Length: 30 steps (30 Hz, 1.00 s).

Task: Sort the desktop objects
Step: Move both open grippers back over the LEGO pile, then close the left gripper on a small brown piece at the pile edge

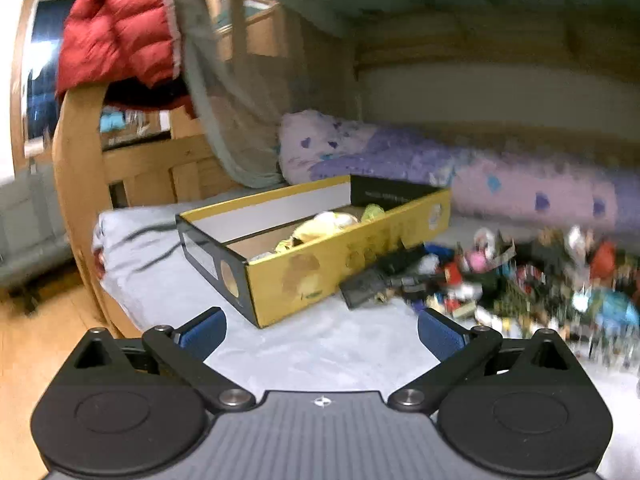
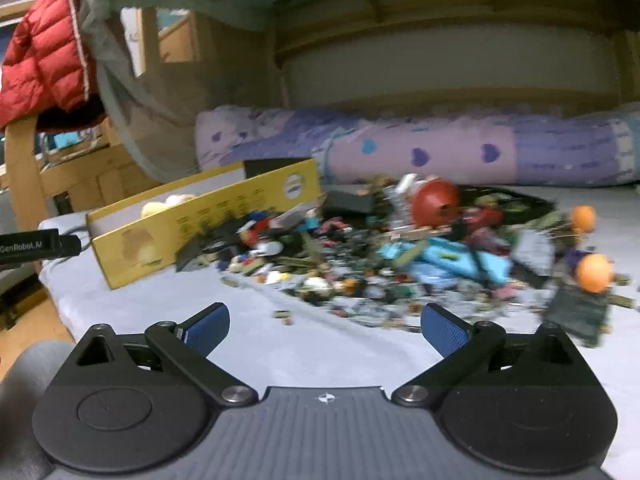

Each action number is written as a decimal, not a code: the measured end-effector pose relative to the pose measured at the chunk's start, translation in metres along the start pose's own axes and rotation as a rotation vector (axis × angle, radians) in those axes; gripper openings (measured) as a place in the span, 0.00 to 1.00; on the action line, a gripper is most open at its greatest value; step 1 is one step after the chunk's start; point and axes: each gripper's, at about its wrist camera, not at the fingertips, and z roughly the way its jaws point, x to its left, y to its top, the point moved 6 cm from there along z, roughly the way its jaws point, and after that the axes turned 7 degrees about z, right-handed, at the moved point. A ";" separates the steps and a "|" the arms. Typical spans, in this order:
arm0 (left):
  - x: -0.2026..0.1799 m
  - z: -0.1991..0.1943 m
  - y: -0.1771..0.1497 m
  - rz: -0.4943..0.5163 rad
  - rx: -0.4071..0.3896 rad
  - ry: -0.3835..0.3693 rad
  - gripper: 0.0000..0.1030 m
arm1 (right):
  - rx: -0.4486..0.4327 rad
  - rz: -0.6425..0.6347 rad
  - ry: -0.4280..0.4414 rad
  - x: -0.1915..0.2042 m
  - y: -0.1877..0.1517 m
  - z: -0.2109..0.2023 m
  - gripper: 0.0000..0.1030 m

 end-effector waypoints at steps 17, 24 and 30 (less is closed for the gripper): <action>-0.129 -0.052 -0.012 0.113 -0.043 -0.471 0.95 | -0.120 -0.050 -0.062 -0.048 0.003 -0.093 0.34; -0.149 -0.001 0.004 0.147 -0.075 -0.438 0.60 | 0.011 -0.017 -0.255 -0.101 0.001 -0.062 0.35; -0.182 0.042 -0.041 0.145 0.113 -0.486 0.37 | 0.059 -0.066 -0.276 -0.119 -0.004 -0.040 0.35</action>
